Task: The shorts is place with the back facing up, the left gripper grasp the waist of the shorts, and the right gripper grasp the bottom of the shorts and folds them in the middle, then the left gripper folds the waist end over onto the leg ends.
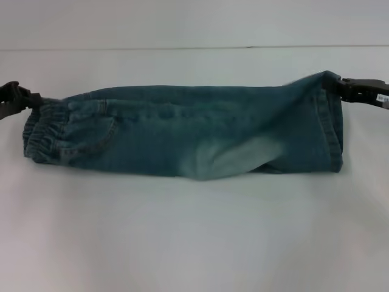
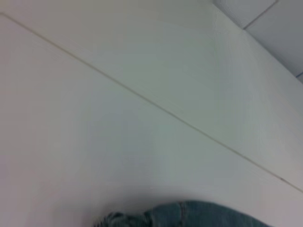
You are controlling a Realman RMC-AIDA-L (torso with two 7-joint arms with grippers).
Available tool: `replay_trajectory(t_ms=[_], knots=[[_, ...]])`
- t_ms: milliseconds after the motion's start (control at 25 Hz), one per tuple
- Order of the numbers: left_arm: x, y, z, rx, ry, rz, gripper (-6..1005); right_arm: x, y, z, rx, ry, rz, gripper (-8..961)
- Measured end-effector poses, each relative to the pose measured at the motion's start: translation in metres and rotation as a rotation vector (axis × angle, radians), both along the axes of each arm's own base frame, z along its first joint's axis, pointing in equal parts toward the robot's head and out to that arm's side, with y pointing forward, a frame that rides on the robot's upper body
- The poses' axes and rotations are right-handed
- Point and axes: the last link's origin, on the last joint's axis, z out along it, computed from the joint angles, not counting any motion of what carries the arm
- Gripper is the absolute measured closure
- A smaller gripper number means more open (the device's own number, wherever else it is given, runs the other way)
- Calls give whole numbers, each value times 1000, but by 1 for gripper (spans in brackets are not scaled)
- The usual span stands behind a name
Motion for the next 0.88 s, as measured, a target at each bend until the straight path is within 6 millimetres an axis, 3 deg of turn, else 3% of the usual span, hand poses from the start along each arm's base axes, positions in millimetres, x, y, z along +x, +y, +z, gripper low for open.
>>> replay_trajectory(t_ms=[400,880], knots=[[-4,6,-8,74,1,-4,992,-3,23,-13,42,-84,-76,925],[-9,10,-11,144,7,7,982,-4,34,-15,96,-131,-111,893]])
